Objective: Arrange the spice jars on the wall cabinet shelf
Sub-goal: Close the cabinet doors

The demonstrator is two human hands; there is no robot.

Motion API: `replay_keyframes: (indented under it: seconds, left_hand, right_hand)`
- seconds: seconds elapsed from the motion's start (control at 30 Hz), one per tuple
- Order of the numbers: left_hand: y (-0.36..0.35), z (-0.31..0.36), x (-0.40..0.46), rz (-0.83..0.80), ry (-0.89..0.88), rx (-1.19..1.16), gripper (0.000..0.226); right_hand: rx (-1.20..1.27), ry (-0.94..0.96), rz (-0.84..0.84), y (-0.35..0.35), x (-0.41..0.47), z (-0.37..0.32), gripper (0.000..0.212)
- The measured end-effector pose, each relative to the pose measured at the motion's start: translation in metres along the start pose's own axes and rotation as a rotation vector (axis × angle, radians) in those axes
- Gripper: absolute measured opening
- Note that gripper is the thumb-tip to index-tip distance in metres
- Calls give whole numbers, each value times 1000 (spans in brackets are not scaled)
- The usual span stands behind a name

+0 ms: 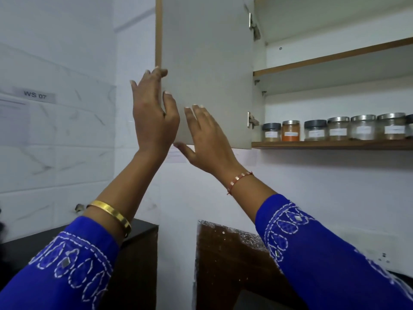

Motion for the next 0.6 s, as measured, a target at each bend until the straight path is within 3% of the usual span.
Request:
replay_keyframes:
  seconds: [0.2,0.37,0.5,0.6]
  left_hand:
    - [7,-41,20,-78,140,-97,42]
    - [-12,-59,34,-262,314,-373,44]
    - [-29,-59,43,-380,341,-547,34]
    - [-32,-60,41,-388,306,-553,33]
  right_hand:
    - [43,34,95,-7,13,-36,74]
    - [10,11,123,-8,16,-37,84]
    - [-30,-52,109,-10,19,-37,86]
    - [-55,-89,113,-15,17,-40,78]
Point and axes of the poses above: each hand's wrist, its own x-axis towards the middle knuckle, its own y-axis out of the back of the hand, z = x × y, the point moved 7 cm from there along x, towards the middle knuckle, and after that the axes turned 11 degrees about -z, right-handed, at the moved point
